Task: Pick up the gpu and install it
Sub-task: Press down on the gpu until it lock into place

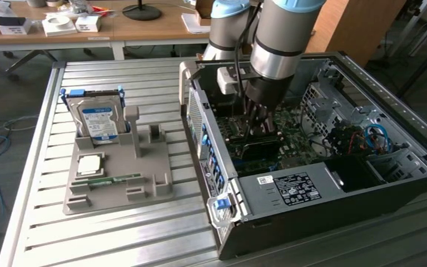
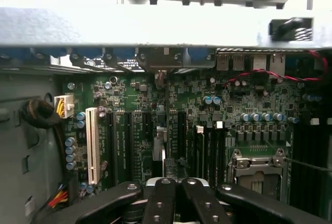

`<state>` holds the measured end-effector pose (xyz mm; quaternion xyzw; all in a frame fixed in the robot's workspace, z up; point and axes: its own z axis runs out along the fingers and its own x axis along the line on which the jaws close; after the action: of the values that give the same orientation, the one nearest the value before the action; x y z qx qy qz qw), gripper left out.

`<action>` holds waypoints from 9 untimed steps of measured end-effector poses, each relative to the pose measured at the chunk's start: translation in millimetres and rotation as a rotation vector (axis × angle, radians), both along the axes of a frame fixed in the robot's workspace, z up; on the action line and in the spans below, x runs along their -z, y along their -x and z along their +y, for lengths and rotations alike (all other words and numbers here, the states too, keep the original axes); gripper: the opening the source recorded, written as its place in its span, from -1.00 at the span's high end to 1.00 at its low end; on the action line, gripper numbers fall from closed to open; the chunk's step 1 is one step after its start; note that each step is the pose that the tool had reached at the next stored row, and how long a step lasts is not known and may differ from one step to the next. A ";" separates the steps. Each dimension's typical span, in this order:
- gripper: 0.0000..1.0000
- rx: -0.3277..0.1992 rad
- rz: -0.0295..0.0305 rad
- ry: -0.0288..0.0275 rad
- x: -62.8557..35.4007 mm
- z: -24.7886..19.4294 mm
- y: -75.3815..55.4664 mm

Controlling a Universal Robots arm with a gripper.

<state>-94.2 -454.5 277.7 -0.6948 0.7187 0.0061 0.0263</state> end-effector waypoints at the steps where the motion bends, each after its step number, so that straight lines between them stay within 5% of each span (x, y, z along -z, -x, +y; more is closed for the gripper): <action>1: 0.79 0.000 0.0000 0.0001 -2.6 0.0 0.0; 9: 0.79 0.000 0.0000 0.0001 -26.3 0.0 -0.8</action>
<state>-93.4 -454.5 304.0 -0.6948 0.7187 0.0061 0.0263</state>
